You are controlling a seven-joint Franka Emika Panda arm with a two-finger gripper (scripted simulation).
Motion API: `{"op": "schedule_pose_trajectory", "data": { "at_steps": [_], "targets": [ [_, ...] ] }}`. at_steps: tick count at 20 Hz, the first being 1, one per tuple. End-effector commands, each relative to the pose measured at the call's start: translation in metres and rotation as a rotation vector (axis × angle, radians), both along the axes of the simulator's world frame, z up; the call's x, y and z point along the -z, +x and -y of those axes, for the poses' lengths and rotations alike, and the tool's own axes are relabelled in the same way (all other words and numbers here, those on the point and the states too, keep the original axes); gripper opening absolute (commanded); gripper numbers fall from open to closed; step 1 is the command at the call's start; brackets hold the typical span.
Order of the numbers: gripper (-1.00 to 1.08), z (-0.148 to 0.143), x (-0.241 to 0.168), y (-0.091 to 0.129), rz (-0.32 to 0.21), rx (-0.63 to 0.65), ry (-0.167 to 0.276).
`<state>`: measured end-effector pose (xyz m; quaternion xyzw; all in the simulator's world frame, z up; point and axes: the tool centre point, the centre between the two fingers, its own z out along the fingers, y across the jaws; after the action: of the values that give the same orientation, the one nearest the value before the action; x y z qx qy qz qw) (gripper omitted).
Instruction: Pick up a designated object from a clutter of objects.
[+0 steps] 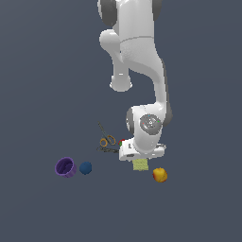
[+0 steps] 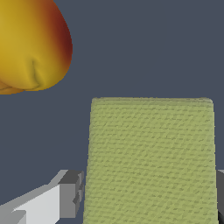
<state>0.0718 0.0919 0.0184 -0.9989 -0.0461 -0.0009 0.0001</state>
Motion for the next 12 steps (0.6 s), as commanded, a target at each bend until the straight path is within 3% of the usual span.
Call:
{"op": "schedule_pose_trajectory", "data": {
  "at_steps": [1,12],
  "targets": [
    [-1.0,0.0,0.002,-0.001,-0.002,0.001,0.0],
    [-1.0,0.009,-0.013,-0.001,0.0,0.0,0.0]
  ]
}}
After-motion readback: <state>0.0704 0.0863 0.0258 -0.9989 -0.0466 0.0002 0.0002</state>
